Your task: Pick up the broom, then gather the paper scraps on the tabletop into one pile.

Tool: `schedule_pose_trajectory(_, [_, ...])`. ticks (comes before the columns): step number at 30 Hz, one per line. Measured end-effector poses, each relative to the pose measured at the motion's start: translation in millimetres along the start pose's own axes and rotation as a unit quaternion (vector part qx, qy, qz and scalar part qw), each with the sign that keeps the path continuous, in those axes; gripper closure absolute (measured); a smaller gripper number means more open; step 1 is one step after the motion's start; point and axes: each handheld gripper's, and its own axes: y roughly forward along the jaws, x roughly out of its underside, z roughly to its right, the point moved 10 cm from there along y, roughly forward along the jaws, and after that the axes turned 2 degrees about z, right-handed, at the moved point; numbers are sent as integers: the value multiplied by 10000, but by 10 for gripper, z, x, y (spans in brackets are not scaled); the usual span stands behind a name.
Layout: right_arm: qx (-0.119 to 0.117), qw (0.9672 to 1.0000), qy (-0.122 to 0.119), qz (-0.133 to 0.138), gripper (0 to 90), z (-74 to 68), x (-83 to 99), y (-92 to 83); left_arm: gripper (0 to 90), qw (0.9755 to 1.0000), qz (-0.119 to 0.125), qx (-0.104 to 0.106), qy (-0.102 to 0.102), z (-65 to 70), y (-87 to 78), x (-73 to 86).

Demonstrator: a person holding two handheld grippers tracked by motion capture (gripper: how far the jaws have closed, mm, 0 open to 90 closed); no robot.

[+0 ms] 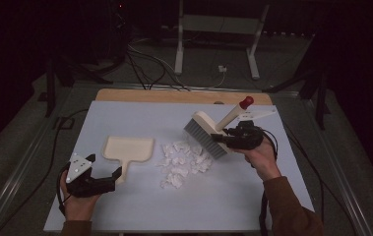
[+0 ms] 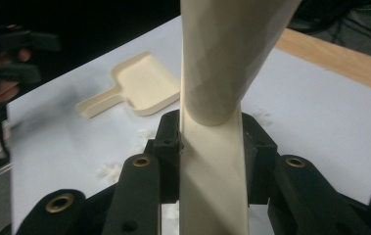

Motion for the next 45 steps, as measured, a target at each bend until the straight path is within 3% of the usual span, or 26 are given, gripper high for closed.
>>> schedule_pose_trajectory(6, [330,9994,38,49,674,137,-45,-9,4,9998,-3,-164,-79,-108,-24,95])
schedule_pose_trajectory(13, [532,9984,153,79,674,257,-62,7,4,9995,29,-244,-207,-192,-75,134])
schedule_pose_trajectory(26, [841,9960,281,80,673,463,-45,22,4,9994,-41,-248,-246,-180,-58,187])
schedule_pose_trajectory(45, [1446,9893,167,-16,673,821,-167,125,4,9994,-20,-265,-233,-180,-59,183])
